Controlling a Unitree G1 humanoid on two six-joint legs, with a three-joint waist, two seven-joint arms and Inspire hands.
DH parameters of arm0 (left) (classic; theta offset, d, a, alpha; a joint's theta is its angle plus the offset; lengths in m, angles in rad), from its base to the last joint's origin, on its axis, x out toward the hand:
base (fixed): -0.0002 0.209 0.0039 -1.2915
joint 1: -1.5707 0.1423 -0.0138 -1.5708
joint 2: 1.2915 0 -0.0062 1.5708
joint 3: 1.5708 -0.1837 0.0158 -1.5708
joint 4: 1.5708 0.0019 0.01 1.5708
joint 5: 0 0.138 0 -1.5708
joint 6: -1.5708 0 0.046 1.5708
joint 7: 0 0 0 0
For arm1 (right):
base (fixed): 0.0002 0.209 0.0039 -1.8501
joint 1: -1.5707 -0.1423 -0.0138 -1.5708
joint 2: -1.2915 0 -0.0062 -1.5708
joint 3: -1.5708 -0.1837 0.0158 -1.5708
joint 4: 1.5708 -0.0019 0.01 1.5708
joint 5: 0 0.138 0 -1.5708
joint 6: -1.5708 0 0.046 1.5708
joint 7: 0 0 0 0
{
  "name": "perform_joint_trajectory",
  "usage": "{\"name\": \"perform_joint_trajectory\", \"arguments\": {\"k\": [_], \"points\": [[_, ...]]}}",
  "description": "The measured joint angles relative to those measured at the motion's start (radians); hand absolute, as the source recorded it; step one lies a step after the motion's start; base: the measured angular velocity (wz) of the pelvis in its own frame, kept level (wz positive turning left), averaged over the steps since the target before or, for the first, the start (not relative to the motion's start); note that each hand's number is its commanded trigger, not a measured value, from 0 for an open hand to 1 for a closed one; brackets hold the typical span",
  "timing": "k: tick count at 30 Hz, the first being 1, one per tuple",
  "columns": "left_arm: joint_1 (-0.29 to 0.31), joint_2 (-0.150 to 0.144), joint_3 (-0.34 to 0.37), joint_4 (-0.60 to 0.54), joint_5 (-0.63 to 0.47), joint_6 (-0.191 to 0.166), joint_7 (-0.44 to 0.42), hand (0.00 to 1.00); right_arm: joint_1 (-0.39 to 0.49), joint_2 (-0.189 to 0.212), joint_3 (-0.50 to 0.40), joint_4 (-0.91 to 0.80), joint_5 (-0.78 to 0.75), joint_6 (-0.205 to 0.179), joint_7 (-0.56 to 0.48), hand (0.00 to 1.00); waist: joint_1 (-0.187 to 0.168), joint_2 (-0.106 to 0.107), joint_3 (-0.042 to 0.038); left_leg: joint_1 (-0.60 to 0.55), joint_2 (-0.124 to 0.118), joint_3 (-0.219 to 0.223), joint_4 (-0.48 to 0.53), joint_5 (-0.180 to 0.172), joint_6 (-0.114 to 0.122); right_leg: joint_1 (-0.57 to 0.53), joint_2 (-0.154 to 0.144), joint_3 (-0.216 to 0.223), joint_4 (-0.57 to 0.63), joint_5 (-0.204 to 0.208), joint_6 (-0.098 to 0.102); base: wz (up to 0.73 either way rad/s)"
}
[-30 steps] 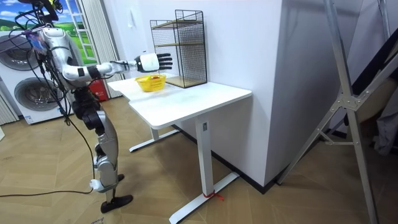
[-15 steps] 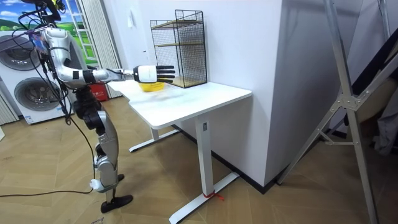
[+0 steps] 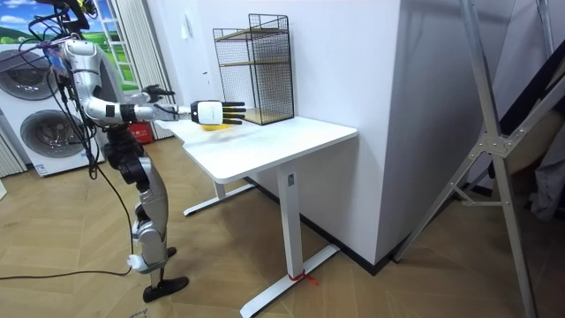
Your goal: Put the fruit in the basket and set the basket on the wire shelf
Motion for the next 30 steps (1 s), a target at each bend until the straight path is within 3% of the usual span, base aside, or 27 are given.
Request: {"name": "perform_joint_trajectory", "arguments": {"k": [2,5,8,14,19,30], "points": [[-0.043,0.001,-0.075,0.072,-0.08,-0.003,-0.09,0.0,-0.023,0.023,0.035,0.045,0.018,-0.012,-0.001,0.0,-0.014,-0.001,-0.0007,0.001,0.001,0.004,-0.002,0.0,0.0,0.002,0.001,0.006,0.004,0.0,0.0,-0.07],[-0.057,0.0,-0.162,0.11,-0.167,0.0,-0.206,0.0,-0.027,0.054,0.07,0.048,0.045,-0.012,0.016,0.0,-0.023,0.0,-0.0006,-0.002,0.003,0.018,-0.003,0.0,0.0,-0.011,0.002,0.028,0.005,0.0,0.0,-0.2],[-0.068,-0.004,-0.193,0.113,-0.198,0.0,-0.312,0.0,-0.035,0.079,0.093,0.048,0.1,-0.015,0.039,0.0,-0.043,0.003,-0.0015,0.002,0.003,0.025,-0.006,0.0,0.0,-0.013,0.002,0.035,0.004,0.0,0.0,-0.11],[-0.107,-0.023,-0.22,0.197,-0.247,0.0,-0.458,0.0,-0.04,0.105,0.143,0.048,0.219,-0.032,0.115,0.0,-0.042,0.01,-0.0013,0.029,0.004,0.049,-0.018,0.0,0.0,-0.004,0.005,0.061,0.002,0.0,0.0,-0.15],[-0.107,-0.042,-0.221,0.203,-0.246,0.0,-0.498,0.0,-0.042,0.111,0.157,0.057,0.311,-0.033,0.161,0.0,-0.042,0.011,-0.0007,0.038,0.004,0.059,-0.019,0.0,0.0,0.0,0.005,0.073,0.002,0.0,0.0,-0.07],[-0.11,-0.053,-0.231,0.254,-0.246,0.015,-0.53,0.0,-0.064,0.136,0.181,0.102,0.356,-0.042,0.195,0.0,-0.042,0.01,0.0003,0.035,0.005,0.077,-0.02,0.0,0.0,-0.007,0.006,0.082,0.004,0.001,0.0,-0.03]]}}
